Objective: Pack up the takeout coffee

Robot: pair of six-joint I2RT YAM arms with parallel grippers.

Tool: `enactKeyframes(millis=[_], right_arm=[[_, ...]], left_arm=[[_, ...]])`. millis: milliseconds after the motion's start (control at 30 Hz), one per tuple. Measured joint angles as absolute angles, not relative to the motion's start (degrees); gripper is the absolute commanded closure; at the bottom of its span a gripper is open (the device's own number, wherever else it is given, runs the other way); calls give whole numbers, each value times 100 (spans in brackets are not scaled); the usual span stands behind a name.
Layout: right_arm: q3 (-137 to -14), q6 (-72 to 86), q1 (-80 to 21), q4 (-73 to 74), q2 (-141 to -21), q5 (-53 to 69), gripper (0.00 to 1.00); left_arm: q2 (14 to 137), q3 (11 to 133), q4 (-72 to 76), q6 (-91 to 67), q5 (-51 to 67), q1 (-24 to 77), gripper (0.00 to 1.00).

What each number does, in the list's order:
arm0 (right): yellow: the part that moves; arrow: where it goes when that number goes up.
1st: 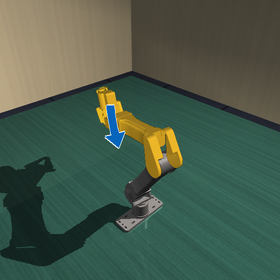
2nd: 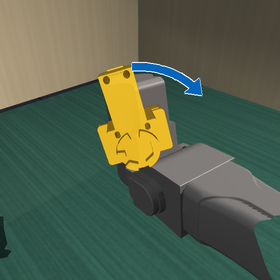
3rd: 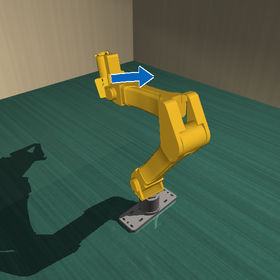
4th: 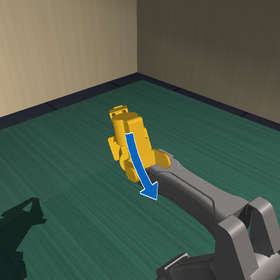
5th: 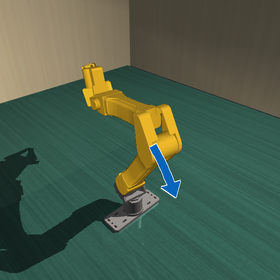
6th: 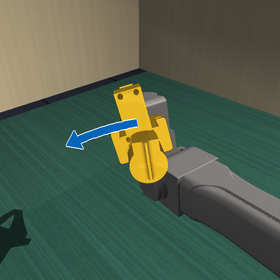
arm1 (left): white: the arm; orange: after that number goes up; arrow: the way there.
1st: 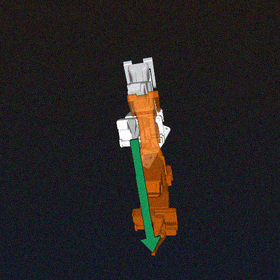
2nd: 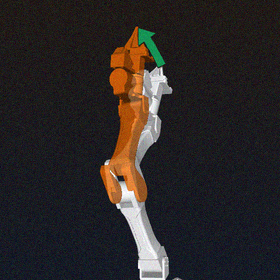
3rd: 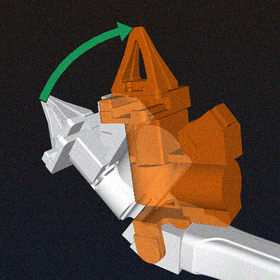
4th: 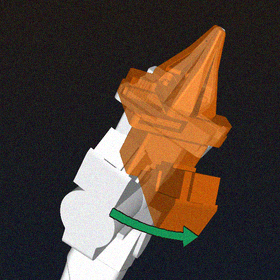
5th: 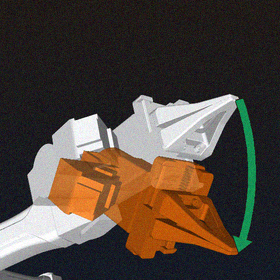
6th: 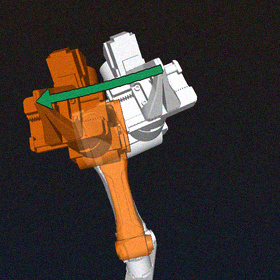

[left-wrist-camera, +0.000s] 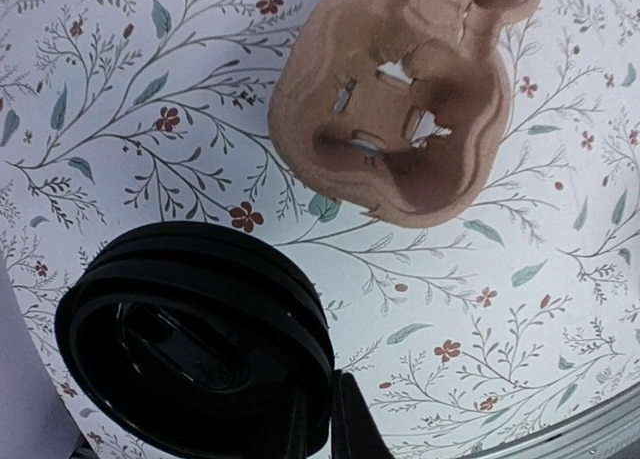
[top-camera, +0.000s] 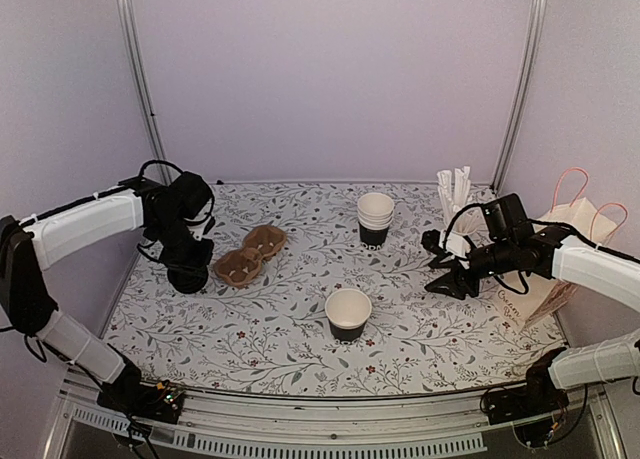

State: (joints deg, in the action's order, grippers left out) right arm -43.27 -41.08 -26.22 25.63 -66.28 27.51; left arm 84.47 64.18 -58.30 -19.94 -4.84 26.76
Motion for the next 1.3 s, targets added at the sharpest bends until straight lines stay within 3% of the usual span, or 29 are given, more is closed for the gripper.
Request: enactKeyframes(millis=[233, 500, 633, 800, 1133, 1300], right_arm=[[-4309, -4121, -2622, 2571, -6694, 2749, 43], [-4309, -4130, -2622, 2574, -6694, 2749, 43], [-4309, -4141, -2622, 2578, -6694, 2751, 43], [-4309, -4145, -2622, 2589, -6694, 2751, 43], [-4316, -4167, -2622, 2683, -6799, 2858, 42], [-4523, -4160, -2622, 2810, -6565, 3505, 34]], left_arm=[[8464, 6563, -6012, -2023, -982, 2685, 100], [8648, 6477, -5756, -1879, -788, 2440, 100], [8429, 6438, -5223, -1669, 266, 1632, 100], [8149, 6512, -4998, -1549, 349, 875, 100], [7784, 6512, -4200, -1636, 1859, 1267, 100], [7382, 6508, -3363, -1868, 2829, 1772, 100]])
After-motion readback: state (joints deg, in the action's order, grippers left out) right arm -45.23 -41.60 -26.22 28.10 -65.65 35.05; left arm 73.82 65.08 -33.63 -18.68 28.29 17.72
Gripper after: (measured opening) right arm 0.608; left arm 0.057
